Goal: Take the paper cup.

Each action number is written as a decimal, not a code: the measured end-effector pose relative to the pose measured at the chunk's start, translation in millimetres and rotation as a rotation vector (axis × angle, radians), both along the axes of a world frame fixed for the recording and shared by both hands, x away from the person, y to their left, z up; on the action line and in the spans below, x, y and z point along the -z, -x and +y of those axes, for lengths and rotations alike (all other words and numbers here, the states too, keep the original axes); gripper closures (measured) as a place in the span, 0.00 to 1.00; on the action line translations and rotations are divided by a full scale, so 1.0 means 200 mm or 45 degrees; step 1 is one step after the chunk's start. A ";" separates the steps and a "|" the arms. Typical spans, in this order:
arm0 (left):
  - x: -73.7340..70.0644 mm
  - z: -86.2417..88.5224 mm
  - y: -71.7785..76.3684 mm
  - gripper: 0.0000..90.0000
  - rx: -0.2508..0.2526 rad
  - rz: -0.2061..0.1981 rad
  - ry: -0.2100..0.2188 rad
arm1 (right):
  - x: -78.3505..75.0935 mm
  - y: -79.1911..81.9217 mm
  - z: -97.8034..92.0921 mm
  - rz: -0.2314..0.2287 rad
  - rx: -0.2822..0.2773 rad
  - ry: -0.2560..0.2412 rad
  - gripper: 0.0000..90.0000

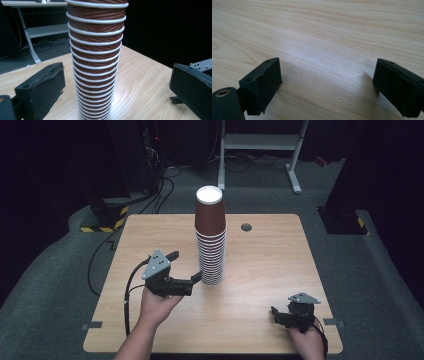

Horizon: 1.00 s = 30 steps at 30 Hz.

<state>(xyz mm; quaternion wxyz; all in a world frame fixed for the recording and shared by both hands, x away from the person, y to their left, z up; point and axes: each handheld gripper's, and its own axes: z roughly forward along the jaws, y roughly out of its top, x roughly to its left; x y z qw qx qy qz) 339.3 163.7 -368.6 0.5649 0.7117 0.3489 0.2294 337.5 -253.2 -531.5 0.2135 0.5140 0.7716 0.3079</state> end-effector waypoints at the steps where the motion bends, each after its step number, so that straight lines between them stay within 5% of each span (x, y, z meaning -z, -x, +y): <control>1: -0.01 0.00 0.00 0.01 -0.004 -0.008 0.008 | 0.00 0.00 0.00 0.000 0.000 0.000 0.09; 16: -0.13 -0.05 -0.09 0.01 -0.027 -0.129 0.052 | 0.00 0.00 0.00 0.002 -0.001 -0.002 0.09; 30: -0.23 -0.06 -0.21 0.02 -0.048 -0.186 0.091 | 0.00 0.00 0.00 0.003 -0.001 -0.004 0.09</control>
